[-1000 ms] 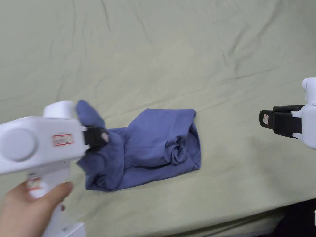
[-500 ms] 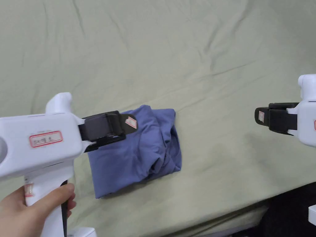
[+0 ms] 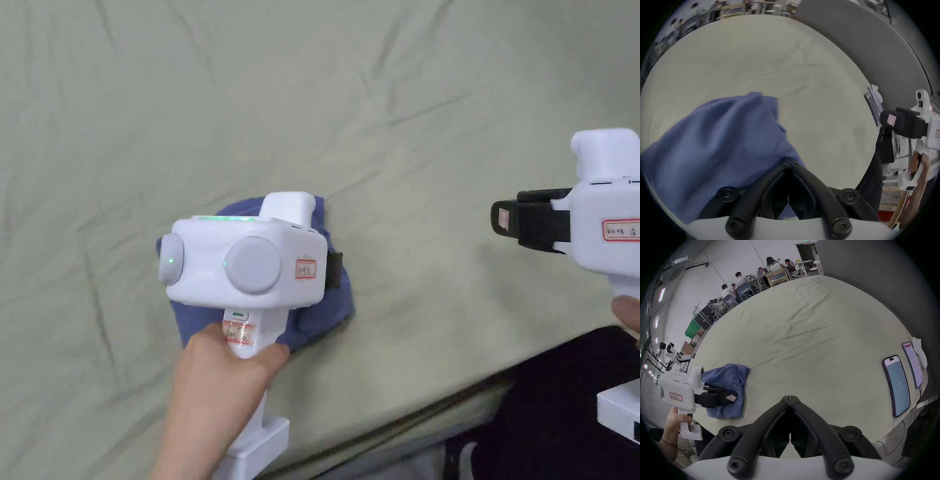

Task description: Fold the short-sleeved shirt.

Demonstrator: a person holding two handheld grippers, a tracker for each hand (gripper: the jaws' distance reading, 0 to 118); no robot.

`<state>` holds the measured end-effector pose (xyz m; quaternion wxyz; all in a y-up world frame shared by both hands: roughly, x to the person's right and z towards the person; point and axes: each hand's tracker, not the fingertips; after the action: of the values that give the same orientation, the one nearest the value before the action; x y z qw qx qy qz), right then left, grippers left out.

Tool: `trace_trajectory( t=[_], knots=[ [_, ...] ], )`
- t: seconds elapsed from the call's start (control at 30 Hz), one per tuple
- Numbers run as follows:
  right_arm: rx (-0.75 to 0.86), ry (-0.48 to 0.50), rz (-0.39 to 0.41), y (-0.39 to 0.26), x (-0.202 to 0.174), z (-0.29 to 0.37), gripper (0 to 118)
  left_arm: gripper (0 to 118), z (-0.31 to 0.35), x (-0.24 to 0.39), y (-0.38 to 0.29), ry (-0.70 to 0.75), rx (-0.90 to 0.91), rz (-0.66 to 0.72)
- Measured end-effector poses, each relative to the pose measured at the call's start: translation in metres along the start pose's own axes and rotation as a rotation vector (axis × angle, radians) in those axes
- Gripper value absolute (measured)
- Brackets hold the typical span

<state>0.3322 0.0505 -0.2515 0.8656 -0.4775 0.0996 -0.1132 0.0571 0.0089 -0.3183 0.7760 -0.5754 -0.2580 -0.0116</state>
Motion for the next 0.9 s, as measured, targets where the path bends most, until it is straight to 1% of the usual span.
trace_trajectory(
  t=[0.03,0.1,0.17,0.2,0.23,0.3,0.37,0.43,0.47,0.53,0.6,0.63,0.7,0.77,0.8,0.87,0.9],
  knots=[
    [-0.003,0.002,0.002,0.000,-0.001,0.000,2,0,-0.001,0.004,0.004,-0.005,0.008,-0.003],
    [-0.003,0.009,0.003,0.000,-0.006,-0.001,2,0,0.003,0.004,0.009,-0.118,0.026,0.002],
    [-0.005,0.016,0.020,0.004,-0.015,0.000,2,0,0.017,0.003,0.008,-0.239,0.039,0.054],
    [-0.003,0.016,0.035,0.006,-0.021,0.001,2,0,0.025,0.000,0.007,-0.249,0.059,0.071],
    [0.001,0.021,0.056,0.009,-0.025,0.000,2,0,0.040,-0.003,0.004,-0.248,0.083,0.072],
    [0.001,0.048,0.108,0.016,-0.043,0.001,2,0,0.075,-0.013,-0.007,-0.191,0.154,0.073],
    [0.006,0.085,0.170,0.026,-0.068,0.002,2,0,0.120,-0.031,-0.029,-0.129,0.228,0.080],
    [0.006,0.128,0.226,0.033,-0.095,-0.001,2,0,0.165,-0.050,-0.051,-0.049,0.296,0.115],
    [-0.001,0.157,0.267,0.037,-0.111,-0.004,2,0,0.183,-0.062,-0.064,-0.008,0.320,0.149],
    [-0.007,0.196,0.329,0.042,-0.141,-0.015,2,0,0.208,-0.087,-0.085,0.050,0.350,0.220],
    [-0.040,0.212,0.401,0.042,-0.169,-0.033,2,0,0.221,-0.106,-0.106,0.093,0.356,0.269],
    [-0.055,0.200,0.437,0.041,-0.178,-0.049,2,0,0.224,-0.114,-0.114,0.111,0.350,0.294],
    [-0.113,0.193,0.468,0.035,-0.192,-0.079,2,0,0.219,-0.133,-0.124,0.103,0.350,0.351],
    [-0.180,0.183,0.472,0.026,-0.192,-0.116,2,0,0.212,-0.147,-0.131,0.052,0.348,0.406],
    [-0.214,0.165,0.478,0.022,-0.193,-0.129,2,0,0.206,-0.153,-0.131,0.021,0.349,0.419],
    [-0.263,0.109,0.521,0.013,-0.191,-0.150,2,0,0.193,-0.163,-0.131,-0.052,0.343,0.447],
    [-0.281,0.104,0.513,0.009,-0.188,-0.158,2,0,0.185,-0.168,-0.130,-0.078,0.349,0.457]
  ],
)
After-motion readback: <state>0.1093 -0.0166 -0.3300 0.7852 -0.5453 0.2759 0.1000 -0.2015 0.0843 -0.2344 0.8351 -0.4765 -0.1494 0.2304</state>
